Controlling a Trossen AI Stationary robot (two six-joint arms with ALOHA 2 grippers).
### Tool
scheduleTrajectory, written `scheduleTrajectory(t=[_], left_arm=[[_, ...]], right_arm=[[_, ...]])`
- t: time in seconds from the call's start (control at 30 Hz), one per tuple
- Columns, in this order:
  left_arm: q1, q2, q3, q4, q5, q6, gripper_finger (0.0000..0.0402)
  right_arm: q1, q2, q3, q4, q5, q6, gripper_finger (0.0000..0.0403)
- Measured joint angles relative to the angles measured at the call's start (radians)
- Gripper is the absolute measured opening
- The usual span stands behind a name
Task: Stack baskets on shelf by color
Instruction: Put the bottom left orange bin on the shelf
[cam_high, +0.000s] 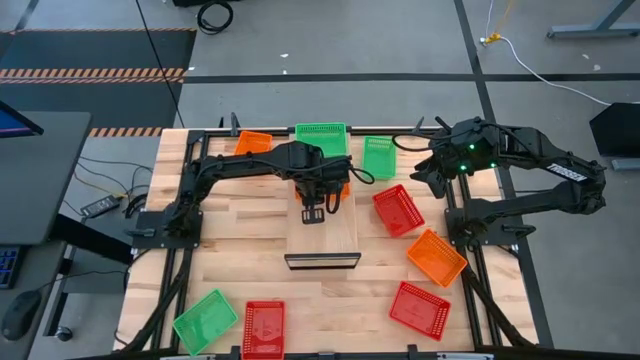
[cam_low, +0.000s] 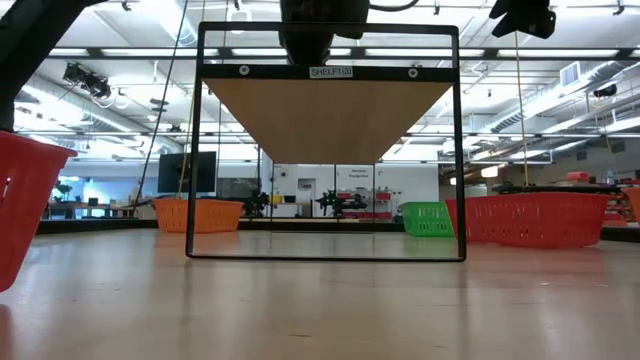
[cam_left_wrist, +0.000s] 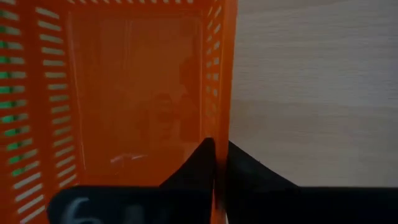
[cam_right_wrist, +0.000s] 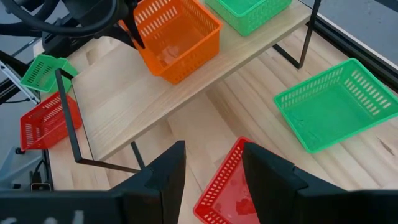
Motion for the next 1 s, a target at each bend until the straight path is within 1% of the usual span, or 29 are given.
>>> scheduleTrajectory(t=[0.17, 0.37, 0.47, 0.83, 1.0], left_arm=[[0.000, 0.000, 0.000, 0.000, -0.002, -0.005, 0.0014], [0.000, 0.000, 0.000, 0.000, -0.028, -0.005, 0.0044], [0.000, 0.000, 0.000, 0.000, -0.045, 0.000, 0.0051], [0.005, 0.000, 0.000, 0.000, -0.047, 0.000, 0.0035], [0.002, 0.000, 0.000, 0.000, -0.047, -0.001, 0.0041]], right_arm=[[0.000, 0.000, 0.000, 0.000, 0.000, -0.001, 0.0164], [0.000, 0.000, 0.000, 0.000, 0.000, -0.002, 0.0164], [0.000, 0.000, 0.000, 0.000, 0.000, -0.002, 0.0164], [0.000, 0.000, 0.000, 0.000, 0.000, -0.002, 0.0164], [0.000, 0.000, 0.000, 0.000, 0.000, -0.002, 0.0164]])
